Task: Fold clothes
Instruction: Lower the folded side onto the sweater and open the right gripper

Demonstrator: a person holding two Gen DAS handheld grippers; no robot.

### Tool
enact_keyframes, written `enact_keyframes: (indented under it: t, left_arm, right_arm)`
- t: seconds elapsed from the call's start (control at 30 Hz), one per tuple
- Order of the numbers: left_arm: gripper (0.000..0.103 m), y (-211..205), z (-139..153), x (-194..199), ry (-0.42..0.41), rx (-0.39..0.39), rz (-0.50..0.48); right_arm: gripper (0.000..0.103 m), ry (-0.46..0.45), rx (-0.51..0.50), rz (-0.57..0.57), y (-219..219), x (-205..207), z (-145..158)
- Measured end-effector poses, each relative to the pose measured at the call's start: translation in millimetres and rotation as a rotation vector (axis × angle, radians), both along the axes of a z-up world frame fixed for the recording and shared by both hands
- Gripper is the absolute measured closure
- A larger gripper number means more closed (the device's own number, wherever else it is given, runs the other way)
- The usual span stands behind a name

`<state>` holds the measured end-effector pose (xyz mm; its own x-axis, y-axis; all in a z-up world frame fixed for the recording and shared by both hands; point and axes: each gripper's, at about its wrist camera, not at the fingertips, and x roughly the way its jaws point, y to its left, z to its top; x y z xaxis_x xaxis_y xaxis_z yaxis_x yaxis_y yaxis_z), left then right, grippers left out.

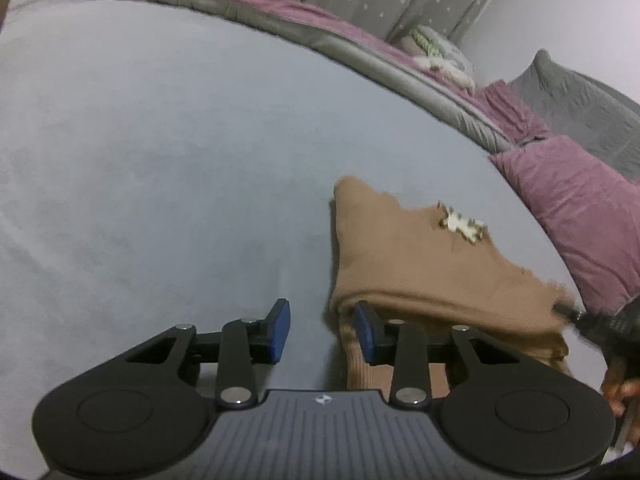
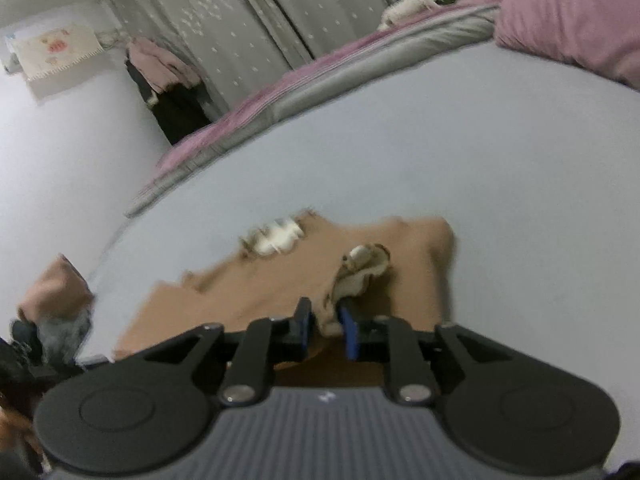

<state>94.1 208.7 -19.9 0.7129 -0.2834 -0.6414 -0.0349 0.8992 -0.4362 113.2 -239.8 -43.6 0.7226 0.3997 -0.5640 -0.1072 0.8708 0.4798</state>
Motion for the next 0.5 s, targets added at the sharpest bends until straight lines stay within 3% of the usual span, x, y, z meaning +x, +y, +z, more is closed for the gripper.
enact_keyframes:
  t: [0.13,0.27,0.37,0.43,0.5]
  left_arm:
    - [0.078,-6.2,6.5,-3.8,-0.070,-0.017,0.011]
    - [0.082,-19.1,3.4,-4.2,-0.140,-0.035,0.005]
    - [0.088,-23.4,-3.8,-5.7,-0.173,-0.066,-0.007]
    - [0.090,-28.1,-10.1,-3.4,-0.183,-0.073,-0.017]
    - [0.092,-32.6,-16.5,-0.3,-0.183,-0.071,-0.024]
  right_arm:
    - [0.079,0.023,-0.006,-0.003,-5.7,-14.7,-17.6]
    - [0.056,0.009,0.045,-0.001,-10.4,-14.2,-11.5]
    - [0.054,0.010,0.041,-0.027,-8.3,-3.1,-7.4]
    - [0.060,0.021,0.045,-0.049,-6.9,6.3,-7.7]
    - [0.083,0.030,0.011,-0.061,-0.3,12.3,-9.5]
